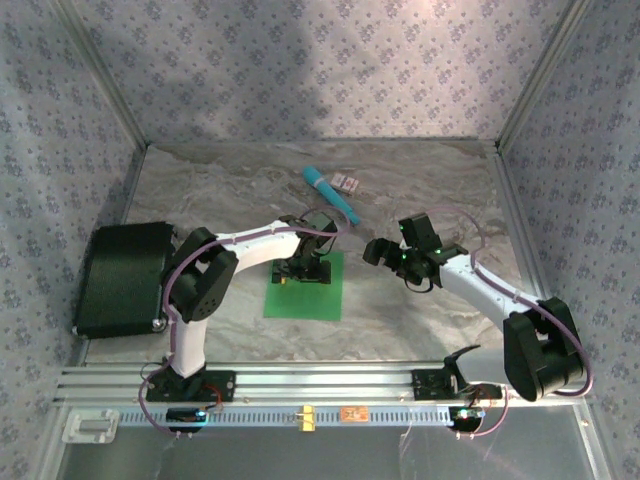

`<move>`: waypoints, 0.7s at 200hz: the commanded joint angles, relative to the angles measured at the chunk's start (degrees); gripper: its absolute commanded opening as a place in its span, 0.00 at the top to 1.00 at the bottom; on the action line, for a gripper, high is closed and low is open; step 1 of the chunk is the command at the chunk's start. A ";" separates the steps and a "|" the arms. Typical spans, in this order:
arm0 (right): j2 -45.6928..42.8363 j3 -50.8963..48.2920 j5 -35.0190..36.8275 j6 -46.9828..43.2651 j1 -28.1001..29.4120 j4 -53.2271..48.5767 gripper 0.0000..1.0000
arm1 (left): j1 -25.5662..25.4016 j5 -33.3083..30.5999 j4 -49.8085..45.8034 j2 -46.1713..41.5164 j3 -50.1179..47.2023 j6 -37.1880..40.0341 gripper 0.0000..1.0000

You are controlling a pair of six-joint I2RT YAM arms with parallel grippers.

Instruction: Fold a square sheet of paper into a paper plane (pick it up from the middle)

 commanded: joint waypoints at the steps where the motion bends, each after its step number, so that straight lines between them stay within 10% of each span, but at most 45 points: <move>1: 0.75 2.14 0.55 -0.69 0.35 -1.75 0.01 | -0.51 -0.11 -0.03 4.72 -2.41 0.00 0.04; 86: 0.92 1.95 0.92 -0.18 0.92 -0.86 0.01 | -0.99 -0.95 0.71 2.61 -2.24 0.55 0.09; 140: -1.92 0.92 3.86 0.25 1.10 0.20 0.01 | -1.33 -2.02 3.11 -1.09 -2.76 2.57 0.36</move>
